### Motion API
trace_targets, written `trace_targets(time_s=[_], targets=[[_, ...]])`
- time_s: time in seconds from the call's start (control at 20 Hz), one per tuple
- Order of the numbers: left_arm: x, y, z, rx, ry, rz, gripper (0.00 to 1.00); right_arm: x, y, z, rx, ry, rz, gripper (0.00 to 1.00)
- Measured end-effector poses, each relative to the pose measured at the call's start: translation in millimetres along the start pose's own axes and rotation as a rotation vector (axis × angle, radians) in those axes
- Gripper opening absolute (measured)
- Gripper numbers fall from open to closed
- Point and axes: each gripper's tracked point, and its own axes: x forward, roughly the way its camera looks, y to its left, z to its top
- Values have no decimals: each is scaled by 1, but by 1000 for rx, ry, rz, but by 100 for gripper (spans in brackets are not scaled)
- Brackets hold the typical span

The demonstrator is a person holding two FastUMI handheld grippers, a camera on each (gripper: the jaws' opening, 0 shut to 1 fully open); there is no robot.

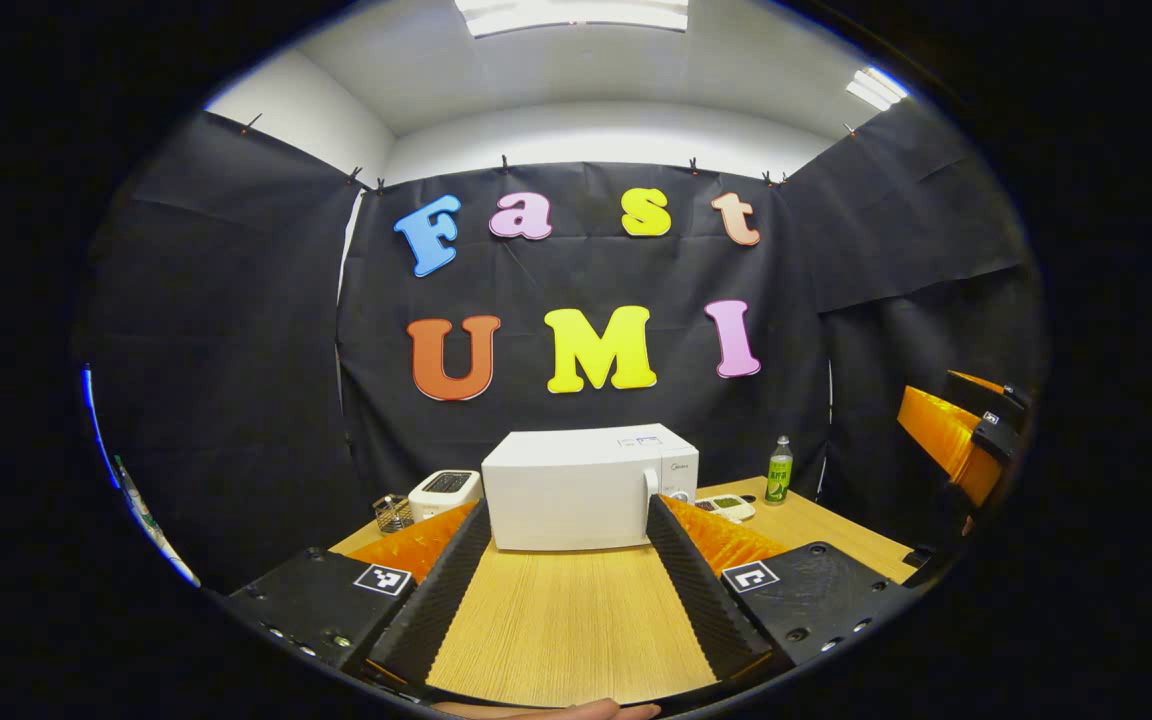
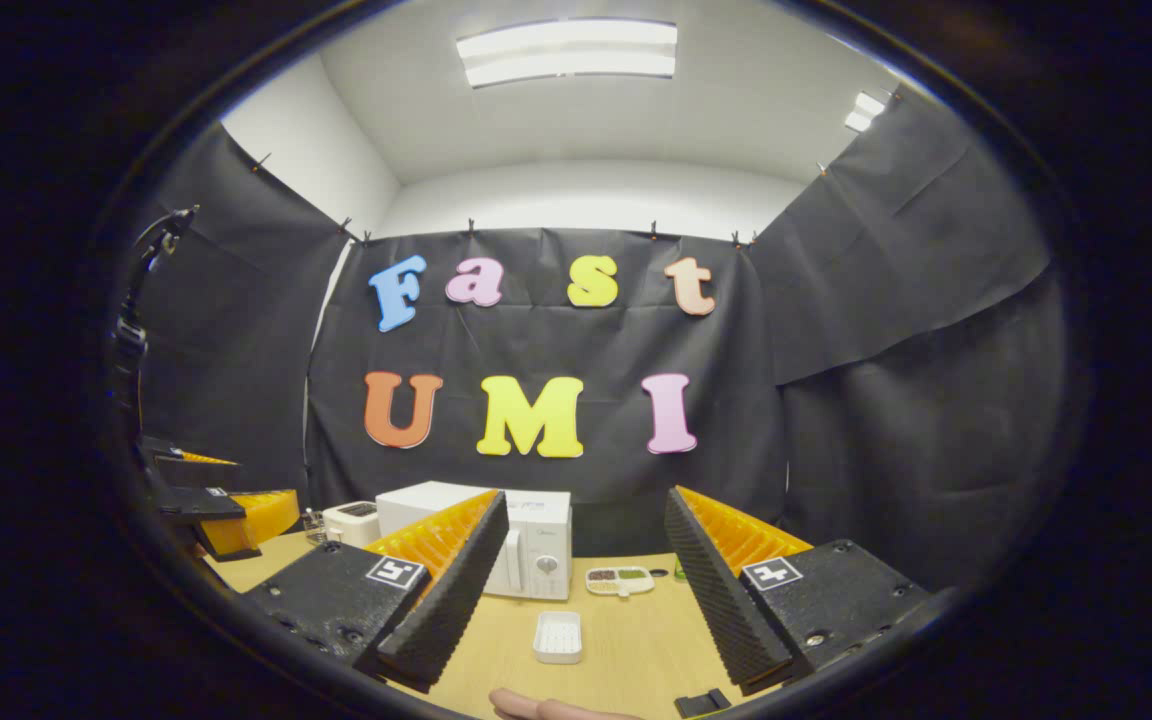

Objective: Open the microwave oven with the left hand, put the food in, and close the microwave oven.

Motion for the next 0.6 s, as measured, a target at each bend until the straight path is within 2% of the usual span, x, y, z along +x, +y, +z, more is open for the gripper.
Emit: trace_targets(time_s=[0.1,0.2,0.4,0.45,0.5,0.6], targets=[[-1,-2,1,5,-6,-1,97,0,0,5,-12,-27,-7,100],[-1,-2,2,8,-12,-7,97,-1,5,7,-16,-36,-1,95],[-5,4,7,9,-33,2,97,0,7,3,-3,-30,6,96],[-5,6,7,10,-37,8,97,0,6,1,-1,-24,6,100],[-5,6,7,11,-41,13,97,1,6,0,0,-16,4,100],[-4,8,11,10,-56,20,97,2,4,-2,-1,-8,-1,95]])
